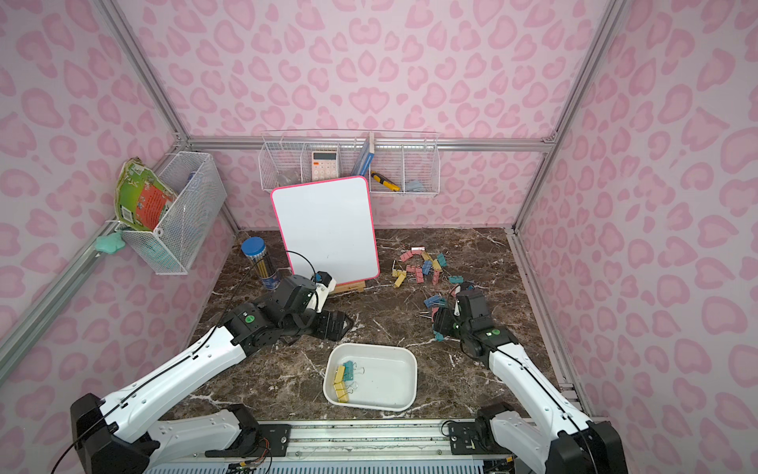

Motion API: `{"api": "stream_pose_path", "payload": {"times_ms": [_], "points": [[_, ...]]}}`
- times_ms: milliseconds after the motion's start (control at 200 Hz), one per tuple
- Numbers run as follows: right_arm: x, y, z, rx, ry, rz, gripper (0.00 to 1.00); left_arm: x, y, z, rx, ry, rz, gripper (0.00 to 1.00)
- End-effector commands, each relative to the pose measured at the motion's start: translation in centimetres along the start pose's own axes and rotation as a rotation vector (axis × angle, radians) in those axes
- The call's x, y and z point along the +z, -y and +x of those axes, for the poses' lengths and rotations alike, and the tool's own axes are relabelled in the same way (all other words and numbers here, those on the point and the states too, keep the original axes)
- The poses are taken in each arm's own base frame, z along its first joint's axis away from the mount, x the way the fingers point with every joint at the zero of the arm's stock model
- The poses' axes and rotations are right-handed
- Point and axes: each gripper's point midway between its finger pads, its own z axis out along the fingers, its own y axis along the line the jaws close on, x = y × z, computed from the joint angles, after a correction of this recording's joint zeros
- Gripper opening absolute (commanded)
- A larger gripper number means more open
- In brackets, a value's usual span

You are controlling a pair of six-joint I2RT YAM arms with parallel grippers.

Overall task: Put the binder clips in the storage box
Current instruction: Place the binder clip in the storage box, then pick up the binder clip at the center of the board.

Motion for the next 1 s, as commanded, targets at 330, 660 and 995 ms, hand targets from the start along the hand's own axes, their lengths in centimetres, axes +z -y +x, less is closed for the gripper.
{"api": "stream_pose_path", "payload": {"times_ms": [330, 660, 995], "points": [[2.5, -0.9, -0.1, 0.019, -0.057, -0.146, 0.36, 0.4, 0.6, -0.8, -0.069, 0.048, 0.050, 0.99], [3.3, -1.3, 1.4, 0.017, -0.112, -0.147, 0.01, 0.6, 0.5, -1.1, -0.091, 0.060, 0.046, 0.99], [-1.7, -7.5, -1.3, 0.018, 0.011, -0.310, 0.00, 0.0, -1.4, -1.6, -0.140, 0.118, -0.056, 0.99]]}}
